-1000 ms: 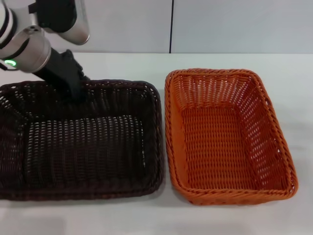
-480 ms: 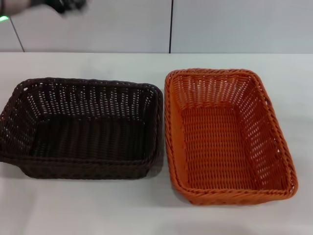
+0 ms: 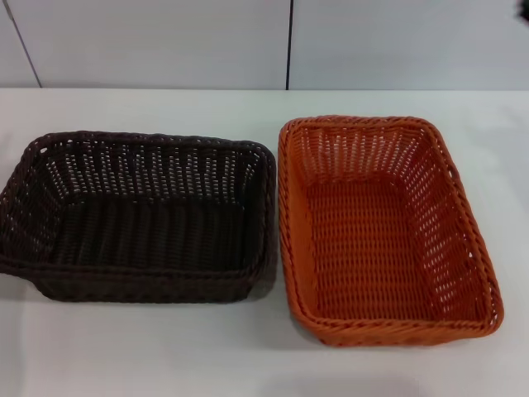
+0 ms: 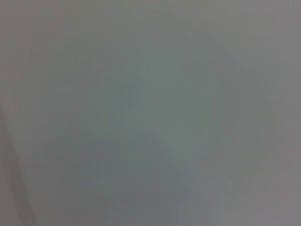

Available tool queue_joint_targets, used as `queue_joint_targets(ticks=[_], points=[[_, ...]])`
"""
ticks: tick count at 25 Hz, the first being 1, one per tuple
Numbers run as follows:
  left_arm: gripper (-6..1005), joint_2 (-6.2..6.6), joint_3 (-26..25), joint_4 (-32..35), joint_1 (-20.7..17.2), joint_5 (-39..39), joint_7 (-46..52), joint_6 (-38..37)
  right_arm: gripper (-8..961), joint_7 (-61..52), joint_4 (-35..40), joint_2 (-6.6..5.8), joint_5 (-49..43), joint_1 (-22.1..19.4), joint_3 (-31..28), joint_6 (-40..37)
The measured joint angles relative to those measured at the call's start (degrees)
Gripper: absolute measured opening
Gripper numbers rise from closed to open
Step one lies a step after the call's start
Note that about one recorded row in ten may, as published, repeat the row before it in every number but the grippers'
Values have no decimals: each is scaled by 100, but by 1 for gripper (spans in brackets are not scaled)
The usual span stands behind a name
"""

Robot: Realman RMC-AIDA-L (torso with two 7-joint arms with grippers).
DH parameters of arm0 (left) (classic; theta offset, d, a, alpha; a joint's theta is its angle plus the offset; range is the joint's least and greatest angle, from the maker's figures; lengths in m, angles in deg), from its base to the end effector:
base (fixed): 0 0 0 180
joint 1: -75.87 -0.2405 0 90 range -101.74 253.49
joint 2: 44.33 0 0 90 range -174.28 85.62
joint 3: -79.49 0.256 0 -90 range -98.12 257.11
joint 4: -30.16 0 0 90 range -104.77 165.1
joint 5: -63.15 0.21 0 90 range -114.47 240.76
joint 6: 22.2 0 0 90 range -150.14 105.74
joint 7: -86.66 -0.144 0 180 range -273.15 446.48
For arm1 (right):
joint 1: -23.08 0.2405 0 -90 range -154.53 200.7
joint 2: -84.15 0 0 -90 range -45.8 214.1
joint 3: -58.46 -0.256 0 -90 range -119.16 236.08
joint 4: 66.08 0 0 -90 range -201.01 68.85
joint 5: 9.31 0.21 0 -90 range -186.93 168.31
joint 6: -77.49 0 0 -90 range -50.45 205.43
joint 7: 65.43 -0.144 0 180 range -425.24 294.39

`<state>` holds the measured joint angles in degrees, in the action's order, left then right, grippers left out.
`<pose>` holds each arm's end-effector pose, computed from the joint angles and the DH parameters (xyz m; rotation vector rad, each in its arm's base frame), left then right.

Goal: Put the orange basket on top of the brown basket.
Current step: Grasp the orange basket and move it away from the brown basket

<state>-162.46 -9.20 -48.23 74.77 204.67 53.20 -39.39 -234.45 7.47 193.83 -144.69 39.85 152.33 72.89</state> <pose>-0.2740 0.3425 0.1186 -1.3542 -0.4408 -0.4120 0.2214 0.4171 0.0889 -1.6658 0.7939 0.6364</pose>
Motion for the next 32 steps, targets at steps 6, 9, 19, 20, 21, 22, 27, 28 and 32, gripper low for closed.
queue_joint_targets(ticks=[6,9,19,20,21,22,27,28,32], points=[[786,16,-33,1312,-45,26,1054,-668,800,953,1219,173,-253,788,-845,-3976],[787,9,11,2063,108,45,1283,-1236,800,1507,1563,454,-251,1290,-1371,-5925],[787,-1,-4,3644,592,41,2196,-1935,774,2424,1651,851,191,2117,-1707,-9417],[787,-3,-4,3742,631,35,2205,-1956,771,2475,1650,852,309,2137,-1643,-9623],[787,-3,-3,3796,659,30,2207,-1957,768,2512,1657,859,388,2151,-1564,-9797],[787,-6,-3,3915,713,15,2217,-1948,765,2540,1681,864,415,2158,-1478,-9941],[786,-10,2,4060,805,15,2267,-1914,750,2587,1620,875,311,2196,-1102,-10205],[786,-10,2,4060,805,15,2267,-1914,747,2590,1581,875,258,2208,-1033,-10223],[786,-9,39,4099,831,15,2269,-1898,736,2601,1441,884,-89,2244,-708,-10188]])
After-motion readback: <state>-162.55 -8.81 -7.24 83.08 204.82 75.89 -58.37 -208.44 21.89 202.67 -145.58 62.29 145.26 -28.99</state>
